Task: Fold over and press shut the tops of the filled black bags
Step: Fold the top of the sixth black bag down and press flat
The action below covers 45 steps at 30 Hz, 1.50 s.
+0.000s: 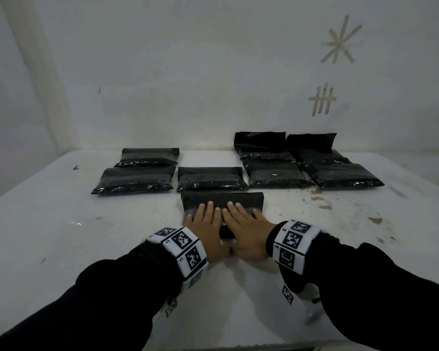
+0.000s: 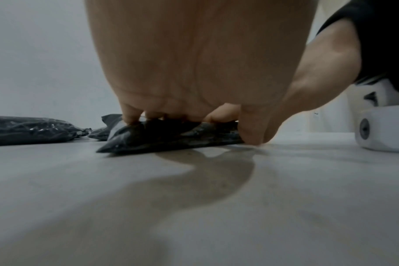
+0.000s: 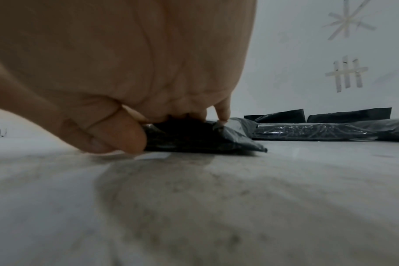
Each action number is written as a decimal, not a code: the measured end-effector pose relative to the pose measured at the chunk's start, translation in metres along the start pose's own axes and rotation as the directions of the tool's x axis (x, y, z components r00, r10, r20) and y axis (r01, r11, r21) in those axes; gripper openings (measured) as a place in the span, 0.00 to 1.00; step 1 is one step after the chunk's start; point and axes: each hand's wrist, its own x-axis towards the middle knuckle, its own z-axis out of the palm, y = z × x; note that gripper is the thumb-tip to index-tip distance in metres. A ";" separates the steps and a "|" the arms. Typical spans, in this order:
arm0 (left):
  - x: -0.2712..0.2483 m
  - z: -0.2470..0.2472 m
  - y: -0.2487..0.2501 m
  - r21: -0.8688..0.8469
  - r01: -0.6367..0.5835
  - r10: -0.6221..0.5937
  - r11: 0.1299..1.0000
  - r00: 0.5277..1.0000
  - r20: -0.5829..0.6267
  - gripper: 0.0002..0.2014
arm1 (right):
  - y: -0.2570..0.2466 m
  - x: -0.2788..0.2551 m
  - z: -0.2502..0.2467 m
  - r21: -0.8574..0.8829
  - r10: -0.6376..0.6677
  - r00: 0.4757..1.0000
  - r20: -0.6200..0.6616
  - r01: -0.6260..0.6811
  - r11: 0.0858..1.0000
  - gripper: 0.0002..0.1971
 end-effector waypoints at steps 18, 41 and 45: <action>0.002 0.002 -0.005 0.019 -0.008 0.008 1.000 1.000 -0.008 0.50 | 0.004 -0.001 -0.003 0.027 0.046 0.999 -0.016 -0.045 0.999 0.42; -0.011 0.000 -0.004 0.050 0.118 -0.120 0.992 0.993 0.020 0.52 | 0.003 -0.011 -0.007 0.028 0.117 0.993 0.014 -0.117 0.993 0.43; -0.010 -0.001 -0.005 -0.006 0.145 -0.144 0.989 0.987 0.065 0.53 | 0.004 -0.013 -0.008 0.072 0.110 0.994 0.017 -0.111 0.991 0.42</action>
